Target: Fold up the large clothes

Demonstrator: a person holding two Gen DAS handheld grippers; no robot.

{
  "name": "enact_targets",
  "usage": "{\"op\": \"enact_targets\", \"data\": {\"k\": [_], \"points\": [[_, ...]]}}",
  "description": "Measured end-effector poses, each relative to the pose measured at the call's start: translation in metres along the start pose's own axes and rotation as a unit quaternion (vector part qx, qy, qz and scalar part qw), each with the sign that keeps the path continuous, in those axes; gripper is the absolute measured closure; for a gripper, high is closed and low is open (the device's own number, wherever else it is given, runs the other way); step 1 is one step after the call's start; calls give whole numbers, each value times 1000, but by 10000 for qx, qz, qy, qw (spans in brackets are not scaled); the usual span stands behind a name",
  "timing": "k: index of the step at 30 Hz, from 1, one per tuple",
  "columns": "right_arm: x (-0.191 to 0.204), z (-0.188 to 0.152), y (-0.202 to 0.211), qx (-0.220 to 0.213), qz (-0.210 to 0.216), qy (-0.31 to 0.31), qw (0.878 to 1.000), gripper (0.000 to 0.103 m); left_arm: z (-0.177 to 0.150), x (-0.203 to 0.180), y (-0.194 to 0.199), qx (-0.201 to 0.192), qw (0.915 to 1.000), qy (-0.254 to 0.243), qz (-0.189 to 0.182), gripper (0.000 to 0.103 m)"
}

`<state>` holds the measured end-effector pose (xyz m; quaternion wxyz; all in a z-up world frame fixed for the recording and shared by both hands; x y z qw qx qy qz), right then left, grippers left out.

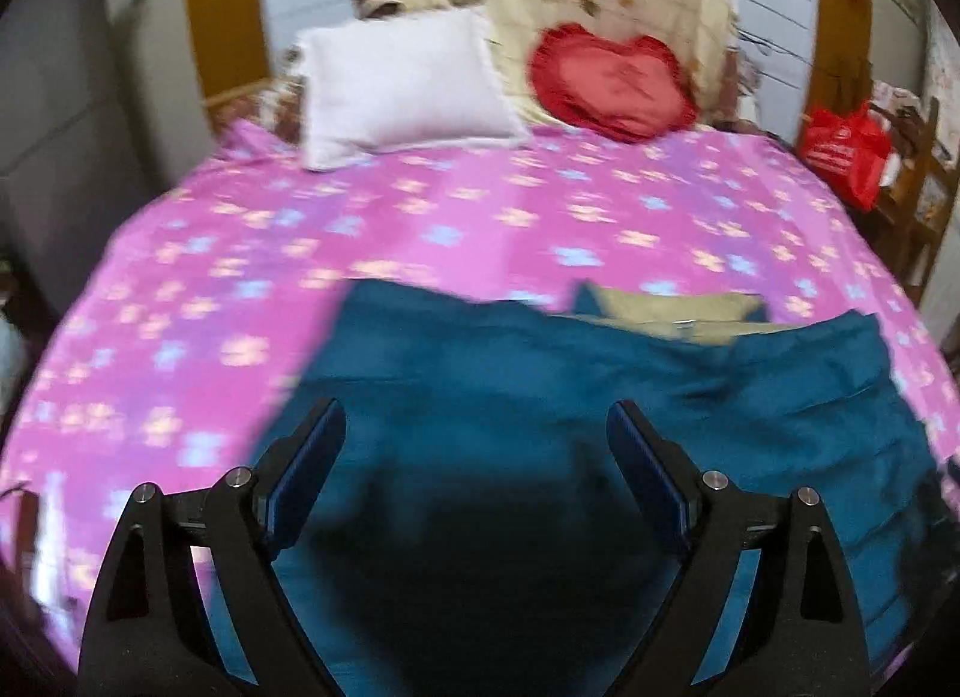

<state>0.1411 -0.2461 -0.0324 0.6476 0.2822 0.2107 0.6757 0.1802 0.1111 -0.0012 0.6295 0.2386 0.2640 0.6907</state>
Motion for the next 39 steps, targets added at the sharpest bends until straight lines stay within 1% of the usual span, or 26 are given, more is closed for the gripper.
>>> {"op": "enact_targets", "data": {"k": [2,4,5,6,7,9,11,13,15,16,18,19,20,22,23,25,27,30,31,32,33,34,35,36,38,39], "points": [[4,-5,12,-36,128,30,9999,0,-17,29,2,65,9998,70,180,14],[5,-20,10,255,134,90,9995,0,-39,47,-11,321,9991,106,257,14],[4,-29,3,505,84,129,9986,0,-52,54,-26,607,9974,74,382,13],[2,-35,-1,613,100,186,9979,0,-62,59,-36,857,9952,81,455,13],[1,-38,0,577,115,199,9981,0,-67,65,-34,851,9955,204,354,13],[-7,-35,17,341,-1,115,9994,0,-71,75,-12,638,9969,428,150,14],[-19,-36,48,-173,61,3,9998,0,-75,82,4,501,9981,365,-70,14],[-31,-40,63,-362,136,-88,9992,0,-79,92,8,469,9987,195,-40,14],[-43,-45,64,-293,177,-161,9993,0,-83,102,-3,702,9974,130,-92,14],[-50,-47,56,-129,199,-194,9995,0,-84,108,-10,861,9959,194,-180,13],[-54,-47,42,110,112,-116,9998,0,-88,122,-24,1078,9909,605,-531,12],[-55,-48,38,177,13,-42,9998,0,-91,127,-31,1167,9871,825,-724,10],[-56,-49,29,317,-301,107,9990,0,-93,131,-36,1242,9834,974,-890,9],[-62,-54,18,508,-430,162,9976,0,-97,137,-46,1407,9732,1288,-1284,7],[-69,-57,10,676,-193,-24,9975,0,-95,137,-44,1337,9736,1272,-1341,7],[-85,-61,4,837,185,-424,9954,0,-91,131,-46,1394,9730,1083,-1488,6],[-99,-64,-4,1004,689,-757,9897,0,-88,125,-46,1433,9707,944,-1681,6],[-106,-65,-8,1011,1111,-813,9853,0,-81,114,-49,1433,9660,813,-1991,11],[-107,-65,-10,992,1247,-770,9842,0,-79,110,-52,1489,9609,819,-2187,18],[-107,-64,-12,962,1452,-731,9820,0,-79,106,-54,1477,9603,833,-2213,20],[-105,-64,-14,950,1707,-687,9783,0,-79,102,-54,1430,9629,794,-2145,22],[-101,-64,-15,950,1900,-662,9749,0,-79,99,-53,1380,9647,731,-2119,28],[-99,-64,-18,959,2311,-651,9660,0,-80,97,-53,1345,9654,702,-2119,31],[-98,-63,-20,966,2479,-651,9617,0,-80,98,-52,1322,9655,719,-2124,33],[-93,-61,-26,953,2746,-564,9552,0,-82,100,-52,1311,9627,823,-2220,50],[-92,-61,-26,931,2804,-579,9536,4,-83,102,-51,1311,9609,909,-2265,56]]}}
Point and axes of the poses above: each gripper's, at about its wrist camera, not at the fingertips, and y roughly against the way its jaws point, x to its left, z to its top, the point moved 2 cm from there along -y, roughly the way its jaws point, and after that the axes turned 3 degrees about y, right-handed, at the moved point
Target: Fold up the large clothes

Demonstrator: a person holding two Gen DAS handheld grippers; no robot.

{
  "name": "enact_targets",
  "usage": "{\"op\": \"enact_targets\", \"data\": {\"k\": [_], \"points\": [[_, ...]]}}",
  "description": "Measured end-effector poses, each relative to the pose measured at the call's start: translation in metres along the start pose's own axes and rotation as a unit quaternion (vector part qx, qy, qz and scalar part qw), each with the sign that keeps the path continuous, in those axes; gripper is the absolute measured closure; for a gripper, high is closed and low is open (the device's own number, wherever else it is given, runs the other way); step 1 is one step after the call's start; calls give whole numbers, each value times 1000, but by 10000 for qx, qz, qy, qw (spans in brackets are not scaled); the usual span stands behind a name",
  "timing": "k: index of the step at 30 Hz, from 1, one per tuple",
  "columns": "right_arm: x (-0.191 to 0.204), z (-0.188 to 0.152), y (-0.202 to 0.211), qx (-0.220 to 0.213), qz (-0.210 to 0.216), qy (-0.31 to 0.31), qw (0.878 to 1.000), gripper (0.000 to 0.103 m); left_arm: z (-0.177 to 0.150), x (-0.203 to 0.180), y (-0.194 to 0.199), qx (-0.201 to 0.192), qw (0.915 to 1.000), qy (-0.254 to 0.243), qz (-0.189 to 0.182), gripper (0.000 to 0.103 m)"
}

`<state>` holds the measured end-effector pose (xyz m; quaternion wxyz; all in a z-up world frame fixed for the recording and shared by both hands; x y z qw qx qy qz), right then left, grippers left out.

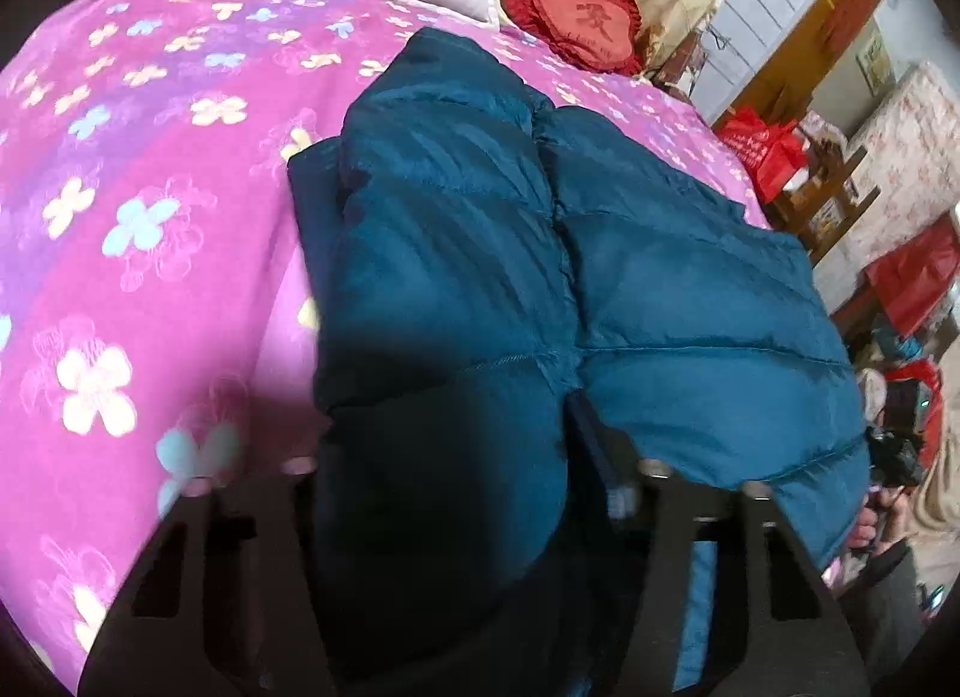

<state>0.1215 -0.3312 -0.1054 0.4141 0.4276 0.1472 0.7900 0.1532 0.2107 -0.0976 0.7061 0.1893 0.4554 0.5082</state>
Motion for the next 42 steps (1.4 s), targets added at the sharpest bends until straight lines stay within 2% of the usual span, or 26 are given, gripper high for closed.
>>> {"op": "enact_targets", "data": {"k": [1,2,3,4,7,11,12,13,14,15,16,19,22,25,28,31,32,34,35,37,39,41,42], "points": [[-1,0,0,-26,57,-49,10000,25,-2,1,2,-26,10000,50,-38,66],[-2,1,2,-94,150,-103,9998,33,-3,-1,7,-93,9999,65,-20,75],[0,2,8,-230,202,-62,9995,49,-6,-6,13,-160,9998,81,32,78],[4,3,10,-294,219,-8,9993,61,-11,-5,20,-178,9998,102,61,82],[23,-1,32,-476,39,368,9982,69,-24,-12,35,-108,9998,147,49,84],[37,-17,59,-466,-106,548,9974,69,-51,-21,50,64,9999,18,-109,81],[38,-23,65,-405,-187,587,9973,69,-57,-22,51,77,9999,12,-153,78],[34,-27,66,-327,-335,564,9973,65,-61,-23,49,60,9999,-26,-116,68],[27,-30,64,-230,-512,456,9974,58,-63,-21,47,18,10000,-47,-8,50],[21,-34,63,-155,-650,333,9972,39,-63,-16,43,10,9999,77,79,42],[8,-37,62,-63,-808,78,9967,24,-63,-10,41,8,9995,276,118,30],[-11,-38,85,-469,-763,-586,9943,22,-61,4,47,-42,9970,773,22,28],[-14,-40,121,-1158,-802,-897,9860,22,-60,3,61,-105,9977,659,93,28],[3,-39,130,-1287,-794,-677,9862,21,-63,-7,71,-98,9993,274,243,28],[32,-38,130,-1372,-1107,-116,9843,21,-63,-15,87,-445,9982,4,400,28],[59,-40,131,-1540,-1812,631,9693,21,-62,-17,109,-1015,9913,-127,825,28],[63,-40,128,-1509,-2278,836,9583,21,-61,-16,113,-1091,9869,-134,1181,28],[65,-43,123,-1392,-2858,895,9439,21,-63,-22,117,-1065,9671,-246,2299,28],[68,-45,122,-1342,-2885,834,9443,21,-67,-30,120,-1102,9634,-328,2423,28],[83,-52,120,-1286,-2666,524,9538,21,-81,-57,131,-1241,9630,-614,2313,28],[100,-71,114,-1238,-2452,352,9609,19,-104,-90,138,-1389,9602,-966,2222,21],[128,-100,109,-1229,-2598,296,9574,16,-128,-118,141,-1453,9604,-1296,1991,2],[141,-113,105,-1212,-2647,277,9563,16,-141,-132,138,-1395,9614,-1485,1849,0]]}}
Point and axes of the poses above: each gripper's, at about its wrist camera, not at the fingertips, and y roughly against the way its jaws point, x to its left, z to its top, the point moved 2 cm from there along -y, roughly the way its jaws point, and after that the axes turned 3 degrees about y, right-handed, at the moved point
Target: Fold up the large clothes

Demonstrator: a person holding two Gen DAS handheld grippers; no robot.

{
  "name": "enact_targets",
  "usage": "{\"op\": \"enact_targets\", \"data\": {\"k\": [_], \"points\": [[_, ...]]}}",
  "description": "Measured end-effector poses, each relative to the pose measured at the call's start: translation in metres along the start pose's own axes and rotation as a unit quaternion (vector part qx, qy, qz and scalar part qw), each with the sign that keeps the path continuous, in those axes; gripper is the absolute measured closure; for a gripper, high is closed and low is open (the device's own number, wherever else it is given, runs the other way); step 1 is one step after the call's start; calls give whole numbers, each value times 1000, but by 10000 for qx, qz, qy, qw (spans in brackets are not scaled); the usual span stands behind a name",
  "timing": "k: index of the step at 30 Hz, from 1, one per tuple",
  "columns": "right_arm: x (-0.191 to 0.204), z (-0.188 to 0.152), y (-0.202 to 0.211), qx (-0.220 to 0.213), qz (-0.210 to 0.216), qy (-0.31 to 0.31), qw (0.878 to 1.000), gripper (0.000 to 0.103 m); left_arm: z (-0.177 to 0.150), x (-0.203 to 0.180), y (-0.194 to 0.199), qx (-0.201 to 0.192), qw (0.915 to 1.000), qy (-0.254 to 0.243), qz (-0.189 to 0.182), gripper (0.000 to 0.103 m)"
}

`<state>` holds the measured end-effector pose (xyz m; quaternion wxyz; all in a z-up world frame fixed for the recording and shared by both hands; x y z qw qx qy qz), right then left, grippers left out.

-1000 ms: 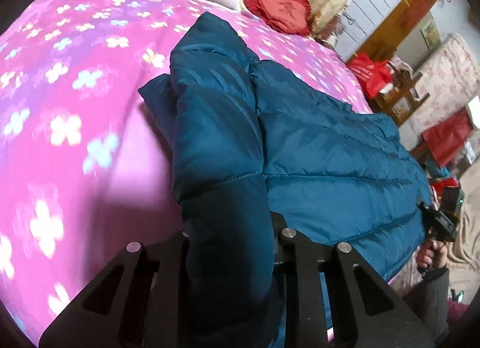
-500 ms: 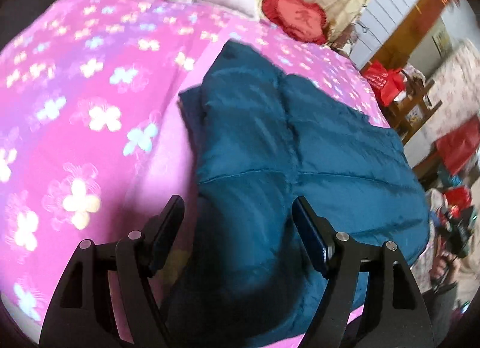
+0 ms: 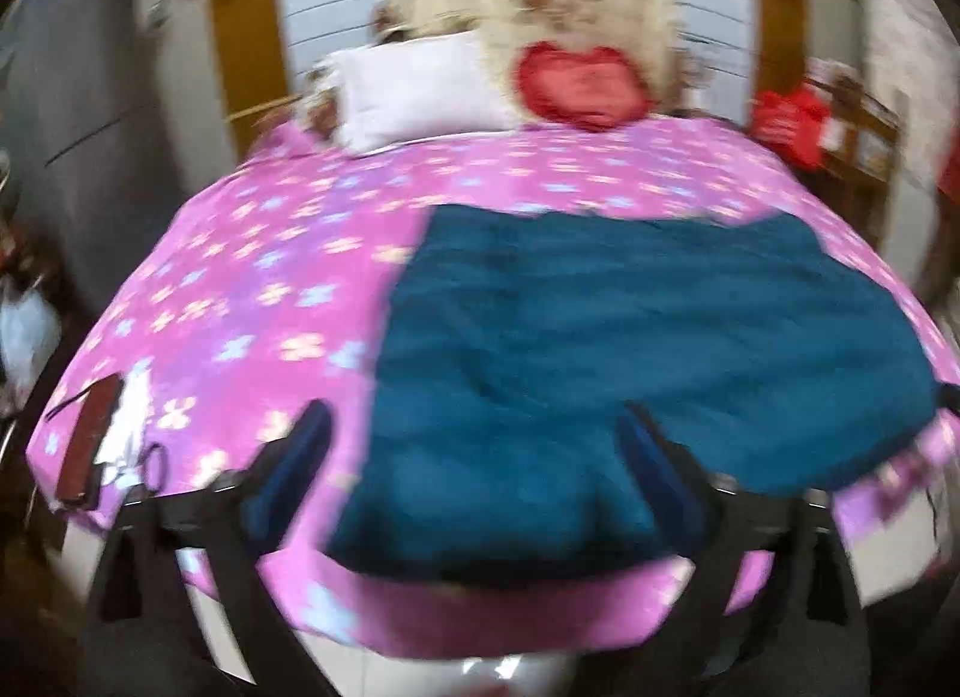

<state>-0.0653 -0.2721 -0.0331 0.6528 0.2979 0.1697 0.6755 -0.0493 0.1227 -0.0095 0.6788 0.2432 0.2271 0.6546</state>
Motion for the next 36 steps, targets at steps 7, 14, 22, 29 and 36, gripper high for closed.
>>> {"op": "enact_targets", "data": {"k": [7,14,22,29,36], "points": [[62,-48,56,-63,-443,463,9979,15,-11,-62,30,-160,9988,-463,-26,0],[87,-46,114,-387,-715,794,9935,11,-15,-81,70,-22,9998,-152,-155,0],[101,-50,150,-639,-788,857,9911,9,-26,-87,103,-126,9986,-252,-455,0],[111,-50,154,-698,-784,960,9898,9,-28,-78,103,-62,9986,-62,-514,0],[118,-51,150,-670,-757,1005,9898,9,-31,-77,106,-129,9974,-26,-703,0]]}}
Point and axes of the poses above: each gripper's, at about its wrist camera, not at the fingertips, and y roughly against the way its jaws point, x to its left, z to its top, the point moved 2 cm from there along -y, roughly the way its jaws point, and after that the axes turned 3 degrees about y, right-handed, at the moved point
